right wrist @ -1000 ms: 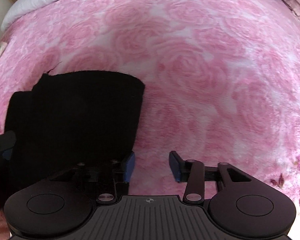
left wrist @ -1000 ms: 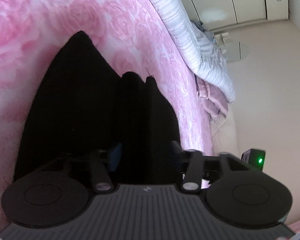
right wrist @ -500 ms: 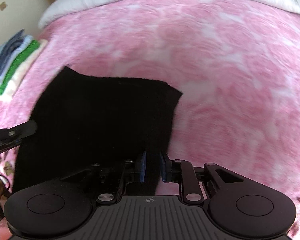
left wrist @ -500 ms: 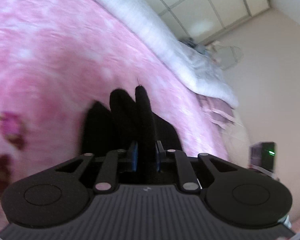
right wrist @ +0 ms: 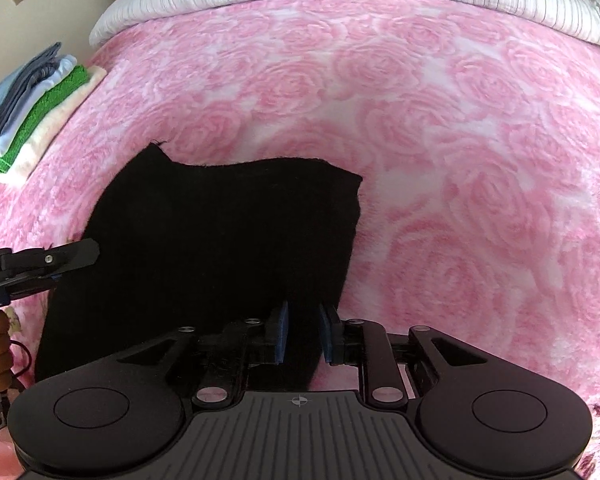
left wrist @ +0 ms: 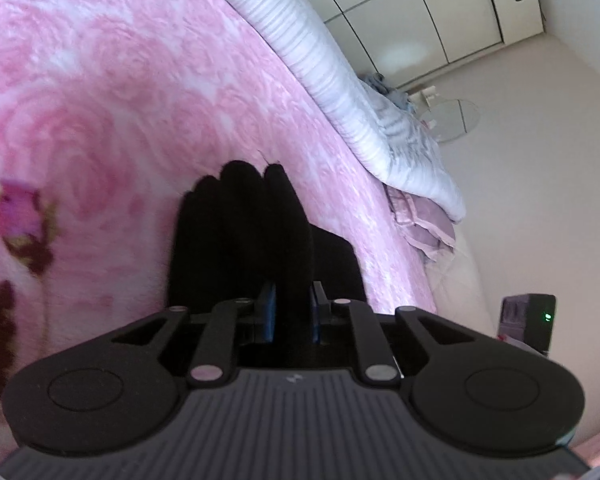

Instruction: Fold clothes

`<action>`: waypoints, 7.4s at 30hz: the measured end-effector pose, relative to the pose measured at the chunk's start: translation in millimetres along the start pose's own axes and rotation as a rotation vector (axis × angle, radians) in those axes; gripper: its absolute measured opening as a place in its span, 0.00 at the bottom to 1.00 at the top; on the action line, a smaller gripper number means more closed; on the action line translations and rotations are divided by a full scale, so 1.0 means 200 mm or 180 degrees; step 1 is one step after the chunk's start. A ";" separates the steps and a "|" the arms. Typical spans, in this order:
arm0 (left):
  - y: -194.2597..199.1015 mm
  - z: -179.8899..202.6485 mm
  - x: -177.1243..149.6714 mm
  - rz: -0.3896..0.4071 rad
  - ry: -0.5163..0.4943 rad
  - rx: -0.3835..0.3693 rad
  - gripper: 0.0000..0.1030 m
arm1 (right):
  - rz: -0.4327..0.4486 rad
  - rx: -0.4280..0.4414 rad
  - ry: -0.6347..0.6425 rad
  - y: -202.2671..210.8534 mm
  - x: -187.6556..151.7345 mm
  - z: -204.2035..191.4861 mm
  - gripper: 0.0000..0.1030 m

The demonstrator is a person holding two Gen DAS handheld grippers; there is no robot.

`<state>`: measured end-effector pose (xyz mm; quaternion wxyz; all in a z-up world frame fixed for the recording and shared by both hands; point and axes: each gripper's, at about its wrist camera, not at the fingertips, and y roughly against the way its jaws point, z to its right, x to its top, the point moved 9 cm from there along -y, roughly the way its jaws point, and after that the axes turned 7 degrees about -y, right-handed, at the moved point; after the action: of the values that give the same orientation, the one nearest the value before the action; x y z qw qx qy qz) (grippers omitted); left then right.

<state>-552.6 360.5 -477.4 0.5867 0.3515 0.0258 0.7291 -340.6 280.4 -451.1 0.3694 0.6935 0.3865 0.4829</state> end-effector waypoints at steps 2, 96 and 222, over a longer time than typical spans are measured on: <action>0.04 -0.03 -0.01 0.0047 -0.0006 0.0066 0.12 | 0.0032 -0.0015 0.0038 0.00 0.00 -0.01 0.20; 0.31 0.28 -0.14 0.0093 -0.1302 0.1068 0.11 | 0.1546 0.0178 0.0155 0.29 -0.30 -0.05 0.23; 0.57 0.65 -1.05 -0.0016 -0.2085 0.2745 0.38 | 0.1185 -0.0429 0.0233 0.46 -1.16 -0.38 0.64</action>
<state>-564.6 92.3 -429.4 0.3682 0.7692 0.1393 0.5033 -450.6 44.8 -438.9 0.3050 0.7086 0.2316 0.5926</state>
